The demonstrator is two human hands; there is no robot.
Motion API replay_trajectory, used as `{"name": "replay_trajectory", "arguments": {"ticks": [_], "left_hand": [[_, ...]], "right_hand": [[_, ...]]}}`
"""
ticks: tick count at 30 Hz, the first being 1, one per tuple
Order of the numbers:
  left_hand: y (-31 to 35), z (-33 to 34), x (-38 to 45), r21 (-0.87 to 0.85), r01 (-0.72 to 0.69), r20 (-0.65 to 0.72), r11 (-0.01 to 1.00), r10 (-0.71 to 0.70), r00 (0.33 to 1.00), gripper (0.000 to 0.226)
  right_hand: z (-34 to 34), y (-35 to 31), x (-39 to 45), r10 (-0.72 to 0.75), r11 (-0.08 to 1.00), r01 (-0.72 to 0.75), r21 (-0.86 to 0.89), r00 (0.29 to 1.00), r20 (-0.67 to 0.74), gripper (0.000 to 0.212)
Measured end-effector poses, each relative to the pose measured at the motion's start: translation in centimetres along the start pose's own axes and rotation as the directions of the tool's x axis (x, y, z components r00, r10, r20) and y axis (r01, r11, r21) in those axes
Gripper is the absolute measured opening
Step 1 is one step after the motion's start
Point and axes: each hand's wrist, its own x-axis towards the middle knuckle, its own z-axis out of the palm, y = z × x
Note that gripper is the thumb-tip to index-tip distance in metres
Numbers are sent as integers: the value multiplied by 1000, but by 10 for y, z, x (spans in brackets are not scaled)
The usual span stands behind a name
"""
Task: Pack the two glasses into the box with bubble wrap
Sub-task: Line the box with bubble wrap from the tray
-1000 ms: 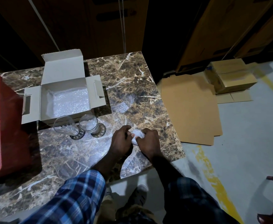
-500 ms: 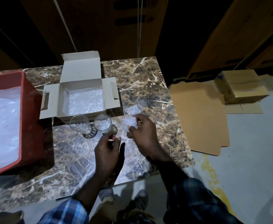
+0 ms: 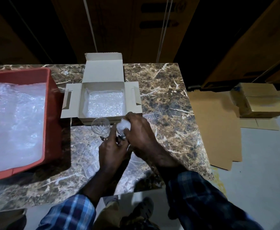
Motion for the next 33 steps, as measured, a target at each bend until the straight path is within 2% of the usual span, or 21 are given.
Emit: {"name": "replay_trajectory", "arguments": {"ticks": [5,8,12,17,21,23,25,30,33], "left_hand": [[1,-6,2,-45,7,81,999,-3,997,73],[-1,-4,4,-14,2,87,1000,0,996,68],[2,-6,5,1,19,108,1000,-19,994,71],[2,-9,3,-7,26,115,1000,-26,993,71],[-3,-6,5,4,16,104,1000,-17,994,69],[-5,-5,5,-2,5,88,1000,-5,996,66],[-7,-3,5,10,1,71,1000,-2,997,66],[-9,0,5,16,-5,62,1000,4,998,64],[-10,0,6,2,-15,58,1000,15,998,63]], "right_hand": [[8,-5,11,-24,986,36,-162,997,74,23],[13,-10,12,-9,981,20,-191,998,57,18],[15,-17,17,-59,956,73,-285,996,60,8],[14,-20,23,45,957,-3,-290,989,138,14],[5,-21,26,96,962,-21,-272,959,267,24],[-2,-20,27,128,961,-44,-274,946,297,21],[-9,-18,27,153,964,-80,-252,947,283,14],[-6,-10,13,63,946,-4,-324,983,171,24],[-2,-5,12,96,930,-36,-366,985,146,28]]}}
